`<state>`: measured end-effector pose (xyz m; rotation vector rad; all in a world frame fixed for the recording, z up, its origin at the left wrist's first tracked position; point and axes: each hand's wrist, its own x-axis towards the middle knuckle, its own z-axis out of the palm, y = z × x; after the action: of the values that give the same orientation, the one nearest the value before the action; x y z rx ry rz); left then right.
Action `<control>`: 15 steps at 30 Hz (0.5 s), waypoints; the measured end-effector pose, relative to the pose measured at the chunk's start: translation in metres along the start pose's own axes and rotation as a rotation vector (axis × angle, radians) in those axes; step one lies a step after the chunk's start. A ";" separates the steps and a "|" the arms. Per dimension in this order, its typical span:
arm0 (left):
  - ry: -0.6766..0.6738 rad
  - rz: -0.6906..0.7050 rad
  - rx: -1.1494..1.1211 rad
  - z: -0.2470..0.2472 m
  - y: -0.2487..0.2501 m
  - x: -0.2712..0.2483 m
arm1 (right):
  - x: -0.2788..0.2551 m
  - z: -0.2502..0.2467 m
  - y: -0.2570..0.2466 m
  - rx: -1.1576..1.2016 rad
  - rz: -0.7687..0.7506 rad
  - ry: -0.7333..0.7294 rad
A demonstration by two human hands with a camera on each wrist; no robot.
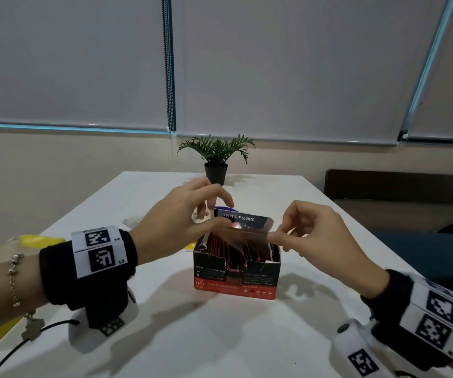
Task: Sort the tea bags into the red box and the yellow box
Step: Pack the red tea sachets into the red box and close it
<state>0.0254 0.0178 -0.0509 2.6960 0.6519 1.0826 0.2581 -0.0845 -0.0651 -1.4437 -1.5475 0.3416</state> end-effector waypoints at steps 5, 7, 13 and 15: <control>-0.077 0.004 0.170 -0.002 0.001 0.009 | -0.005 0.002 -0.005 -0.065 0.050 -0.146; -0.119 0.004 0.195 0.000 0.004 0.009 | -0.007 0.002 -0.007 -0.139 0.030 -0.188; -0.218 0.029 0.285 0.009 0.009 0.000 | -0.013 0.001 -0.010 -0.456 -0.062 -0.359; -0.239 0.023 0.297 0.010 0.009 0.000 | -0.012 0.001 -0.011 -0.505 -0.096 -0.355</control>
<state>0.0355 0.0095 -0.0556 3.0242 0.7939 0.6966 0.2487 -0.0978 -0.0629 -1.7488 -2.0897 0.1570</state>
